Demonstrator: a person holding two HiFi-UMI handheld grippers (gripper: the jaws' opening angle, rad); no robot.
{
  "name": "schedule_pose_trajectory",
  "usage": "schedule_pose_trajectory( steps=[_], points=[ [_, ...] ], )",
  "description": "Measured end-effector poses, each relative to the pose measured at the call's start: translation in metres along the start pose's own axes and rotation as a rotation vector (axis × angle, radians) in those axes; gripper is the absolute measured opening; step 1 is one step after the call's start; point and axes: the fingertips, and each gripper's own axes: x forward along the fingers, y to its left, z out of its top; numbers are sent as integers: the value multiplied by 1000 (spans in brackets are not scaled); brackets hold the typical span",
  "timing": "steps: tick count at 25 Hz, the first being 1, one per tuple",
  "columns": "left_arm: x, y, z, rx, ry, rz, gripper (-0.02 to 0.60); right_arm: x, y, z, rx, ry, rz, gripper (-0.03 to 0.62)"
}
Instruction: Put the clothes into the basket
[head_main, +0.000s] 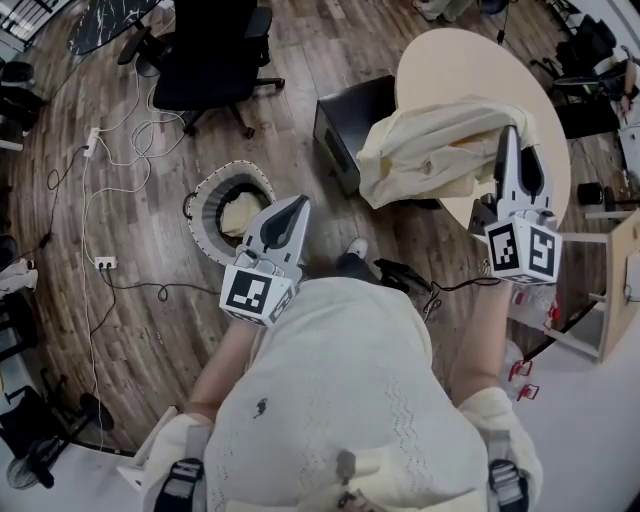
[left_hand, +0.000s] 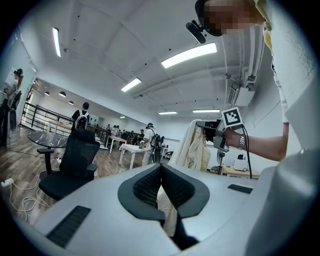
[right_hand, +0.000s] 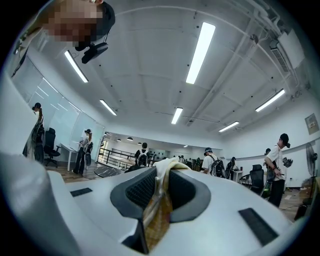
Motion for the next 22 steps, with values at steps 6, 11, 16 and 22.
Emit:
schedule_pose_trajectory(
  steps=[6,11,16,22],
  points=[
    [-32,19,4,5,-7,42,20,3,42,15,-4,-24,57,71],
    [-66,39,4,8,-11,74,20,6,89,24,-9,-55,123,71],
    [-91,51,3,6,-21,120,20,10,124,24,-10,-53,190,71],
    [-132,72,5,-5,-39,198,20,19,180,32,-23,-62,284,71]
  ],
)
